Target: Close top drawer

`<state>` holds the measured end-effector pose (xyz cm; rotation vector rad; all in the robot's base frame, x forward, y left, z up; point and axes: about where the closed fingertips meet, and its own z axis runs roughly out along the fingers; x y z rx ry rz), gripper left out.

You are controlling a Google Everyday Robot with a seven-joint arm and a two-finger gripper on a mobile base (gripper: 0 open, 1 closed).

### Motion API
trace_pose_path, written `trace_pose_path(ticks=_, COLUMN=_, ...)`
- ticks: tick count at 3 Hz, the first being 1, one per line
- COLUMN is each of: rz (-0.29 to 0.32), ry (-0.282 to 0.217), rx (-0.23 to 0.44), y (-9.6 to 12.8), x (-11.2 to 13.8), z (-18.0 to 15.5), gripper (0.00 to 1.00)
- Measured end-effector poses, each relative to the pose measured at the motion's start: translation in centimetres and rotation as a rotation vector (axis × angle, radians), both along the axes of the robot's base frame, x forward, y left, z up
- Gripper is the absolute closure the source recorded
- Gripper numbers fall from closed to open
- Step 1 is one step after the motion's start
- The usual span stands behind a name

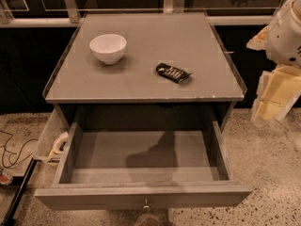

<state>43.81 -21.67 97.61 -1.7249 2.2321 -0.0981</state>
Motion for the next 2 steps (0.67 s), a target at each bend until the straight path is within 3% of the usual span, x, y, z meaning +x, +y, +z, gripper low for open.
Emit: trace_pose_path(ticks=2, rz=0.014, ry=-0.016, rx=-0.011, y=0.0, x=-1.2, z=-1.3, gripper=0.0)
